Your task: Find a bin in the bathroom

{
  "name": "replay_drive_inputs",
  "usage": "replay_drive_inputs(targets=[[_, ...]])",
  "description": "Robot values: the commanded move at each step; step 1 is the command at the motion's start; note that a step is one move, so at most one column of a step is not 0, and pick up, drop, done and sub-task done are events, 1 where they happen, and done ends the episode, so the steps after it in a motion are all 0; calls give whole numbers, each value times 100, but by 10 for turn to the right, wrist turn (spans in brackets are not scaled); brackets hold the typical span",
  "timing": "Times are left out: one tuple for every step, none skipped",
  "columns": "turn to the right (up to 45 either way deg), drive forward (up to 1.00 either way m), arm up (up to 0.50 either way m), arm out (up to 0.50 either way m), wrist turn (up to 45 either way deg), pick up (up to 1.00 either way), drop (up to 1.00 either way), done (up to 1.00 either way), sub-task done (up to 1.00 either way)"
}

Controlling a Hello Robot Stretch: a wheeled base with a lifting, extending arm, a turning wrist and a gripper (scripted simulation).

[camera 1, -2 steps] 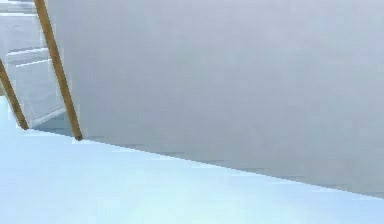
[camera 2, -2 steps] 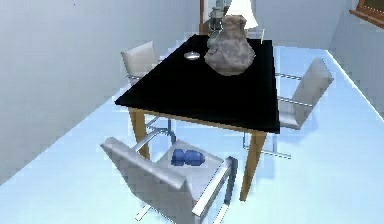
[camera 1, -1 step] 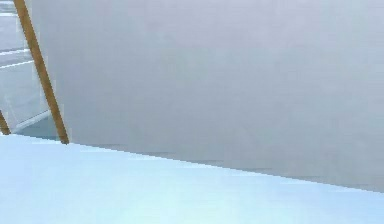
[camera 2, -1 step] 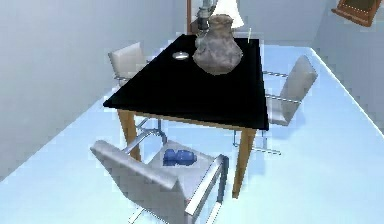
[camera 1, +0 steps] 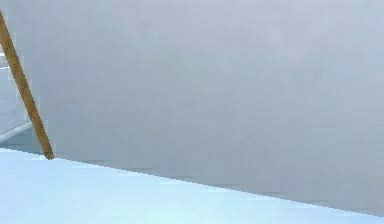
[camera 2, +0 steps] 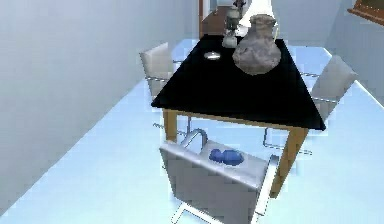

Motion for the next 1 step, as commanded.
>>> replay_drive_inputs(targets=[[-270,0,0,0,0,0,0,0,0]])
